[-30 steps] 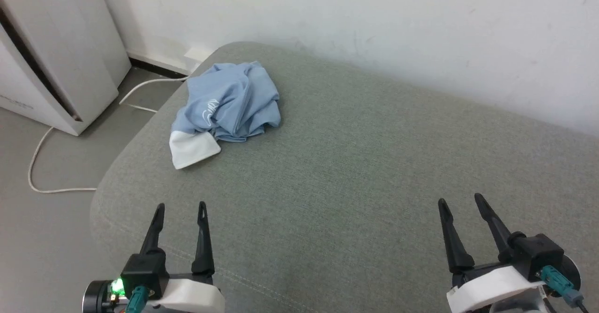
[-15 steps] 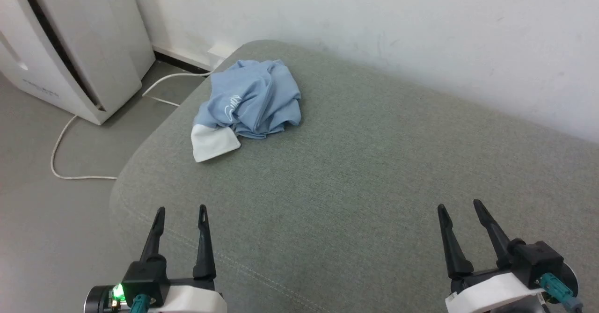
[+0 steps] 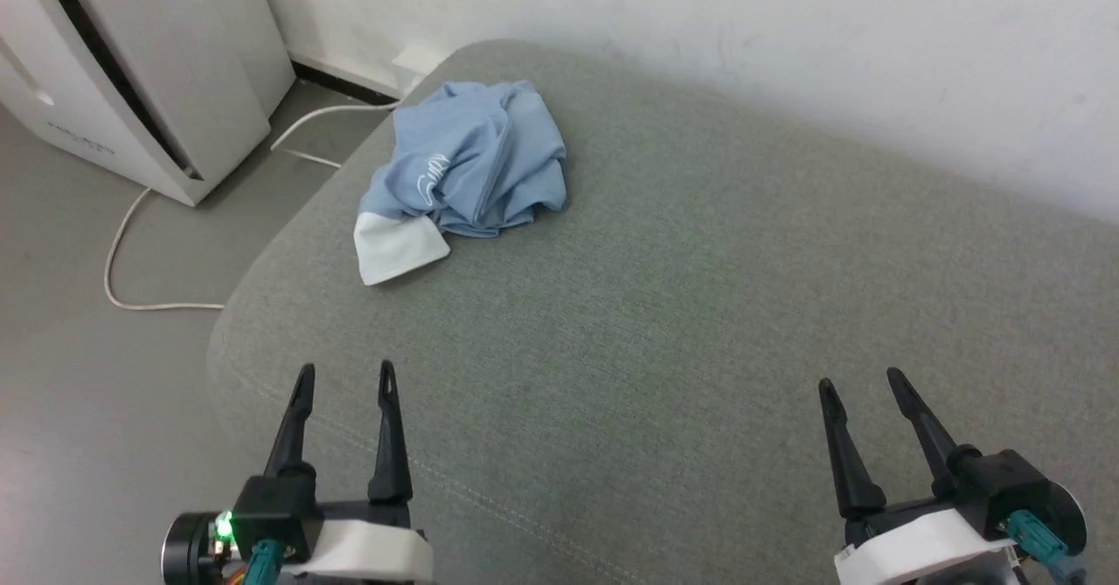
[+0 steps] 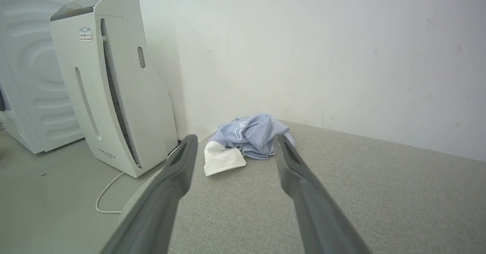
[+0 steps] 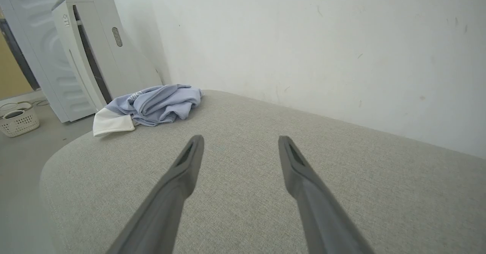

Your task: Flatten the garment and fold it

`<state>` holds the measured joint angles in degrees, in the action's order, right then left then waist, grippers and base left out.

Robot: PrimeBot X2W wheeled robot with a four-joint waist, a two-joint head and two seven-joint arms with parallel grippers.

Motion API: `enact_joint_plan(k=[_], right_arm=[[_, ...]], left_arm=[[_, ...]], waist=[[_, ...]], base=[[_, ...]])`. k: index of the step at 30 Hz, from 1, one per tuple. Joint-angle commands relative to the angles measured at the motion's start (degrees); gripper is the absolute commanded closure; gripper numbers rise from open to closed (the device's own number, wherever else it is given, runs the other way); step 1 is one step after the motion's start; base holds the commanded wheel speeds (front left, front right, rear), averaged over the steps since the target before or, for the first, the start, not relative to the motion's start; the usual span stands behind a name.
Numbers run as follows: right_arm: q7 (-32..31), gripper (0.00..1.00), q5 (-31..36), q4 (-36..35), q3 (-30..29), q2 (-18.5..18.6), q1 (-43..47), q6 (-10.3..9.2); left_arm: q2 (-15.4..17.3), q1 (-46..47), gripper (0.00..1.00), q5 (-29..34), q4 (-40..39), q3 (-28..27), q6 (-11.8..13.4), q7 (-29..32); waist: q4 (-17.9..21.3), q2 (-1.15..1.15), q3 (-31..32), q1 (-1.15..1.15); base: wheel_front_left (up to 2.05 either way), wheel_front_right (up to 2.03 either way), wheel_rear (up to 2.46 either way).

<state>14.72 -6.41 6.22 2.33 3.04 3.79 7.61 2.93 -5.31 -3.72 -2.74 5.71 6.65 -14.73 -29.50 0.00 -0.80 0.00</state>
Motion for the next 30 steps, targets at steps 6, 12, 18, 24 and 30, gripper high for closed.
enact_joint_plan(k=[6,12,18,24,30], right_arm=[[0.3,0.0,3.8,-2.4,-0.7,-0.2,-1.9,-0.12],[0.3,0.0,6.7,-5.5,-0.3,-0.1,-4.5,-0.12],[0.0,0.0,7.7,-8.7,0.6,0.6,-7.3,-0.12],[-1.3,0.0,8.1,-13.1,1.8,1.6,-9.4,-0.12],[-1.2,0.0,8.0,-16.8,2.0,1.2,-11.7,-0.12]], left_arm=[[0.1,8.5,0.0,-2.6,4.3,0.2,-4.3,-0.3],[4.3,23.9,0.0,-7.2,12.7,-2.4,-9.2,7.1],[11.9,39.3,0.0,-10.6,21.0,-3.1,-12.6,22.5],[19.0,51.7,0.0,-16.7,31.0,-1.4,-14.0,37.1],[26.0,59.4,0.0,-24.2,35.5,1.5,-14.1,47.2]], waist=[[2.2,0.0,-8.2,0.0],[6.4,0.0,-16.6,0.0],[11.0,0.0,-23.7,0.0],[14.7,0.0,-29.9,0.0],[18.3,0.0,-35.0,0.0]], base=[[0.0,0.0,0.0],[0.0,0.0,0.0],[0.0,0.0,0.0],[0.0,0.0,0.0],[0.0,0.0,0.0]])
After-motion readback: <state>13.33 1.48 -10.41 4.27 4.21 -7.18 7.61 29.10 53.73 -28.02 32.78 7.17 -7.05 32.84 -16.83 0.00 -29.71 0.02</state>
